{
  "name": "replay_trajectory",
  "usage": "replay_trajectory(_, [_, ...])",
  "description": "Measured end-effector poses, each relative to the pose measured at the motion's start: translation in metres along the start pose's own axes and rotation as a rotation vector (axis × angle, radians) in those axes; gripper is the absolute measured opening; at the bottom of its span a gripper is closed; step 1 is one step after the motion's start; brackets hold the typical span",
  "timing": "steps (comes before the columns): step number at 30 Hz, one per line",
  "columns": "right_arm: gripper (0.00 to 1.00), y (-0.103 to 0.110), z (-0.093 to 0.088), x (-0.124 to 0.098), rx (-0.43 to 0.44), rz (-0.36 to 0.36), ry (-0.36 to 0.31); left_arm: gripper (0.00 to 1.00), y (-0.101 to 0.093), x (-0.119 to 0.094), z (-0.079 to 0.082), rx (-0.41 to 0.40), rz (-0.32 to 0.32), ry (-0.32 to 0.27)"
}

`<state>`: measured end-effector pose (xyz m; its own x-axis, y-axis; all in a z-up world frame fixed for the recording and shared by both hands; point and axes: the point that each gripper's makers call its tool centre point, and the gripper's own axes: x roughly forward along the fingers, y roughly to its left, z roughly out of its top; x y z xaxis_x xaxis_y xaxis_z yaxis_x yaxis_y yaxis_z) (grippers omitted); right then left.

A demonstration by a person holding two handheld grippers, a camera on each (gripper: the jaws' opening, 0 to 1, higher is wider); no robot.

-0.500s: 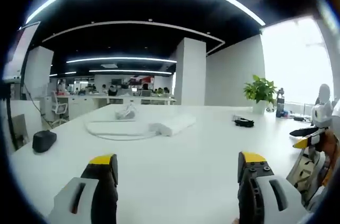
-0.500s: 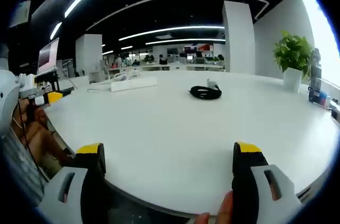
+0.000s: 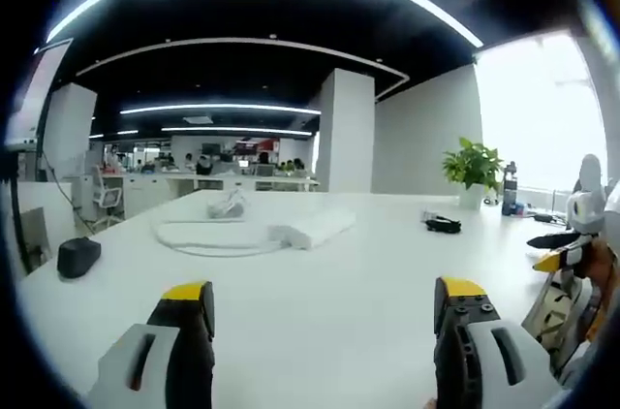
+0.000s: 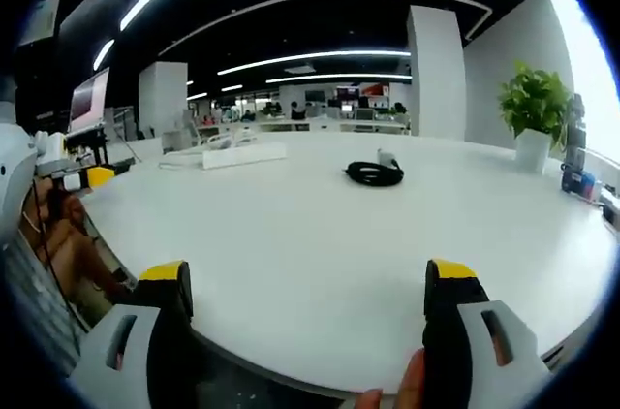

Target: Straighten the power strip on the desk, plug the charger into it

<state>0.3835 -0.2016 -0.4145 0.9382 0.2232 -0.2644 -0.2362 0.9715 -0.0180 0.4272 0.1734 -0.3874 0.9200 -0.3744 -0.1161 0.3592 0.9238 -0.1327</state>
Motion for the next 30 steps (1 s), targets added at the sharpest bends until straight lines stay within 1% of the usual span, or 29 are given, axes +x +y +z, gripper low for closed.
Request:
replay_trajectory(10, [0.99,0.0001,-0.0028,0.0003,0.011,0.001,0.001,0.95,-0.0012,-0.0014,-0.0023,0.0,-0.002,0.007])
replay_trajectory(20, [1.0,0.0047,0.0,-0.0024,0.002,0.011,-0.011,0.95,-0.0053,-0.0046,-0.0049,-0.014,-0.016,0.009])
replay_trajectory(26, [1.0,0.0012,-0.0006,-0.0044,-0.001,-0.005,-0.009,0.95,-0.0056,-0.0018,-0.0069,-0.018,-0.02,0.015])
replay_trajectory(30, [1.0,0.0027,0.0003,-0.0031,-0.003,-0.001,-0.01,0.95,-0.0075,-0.0005,-0.0074,-0.016,-0.027,0.017])
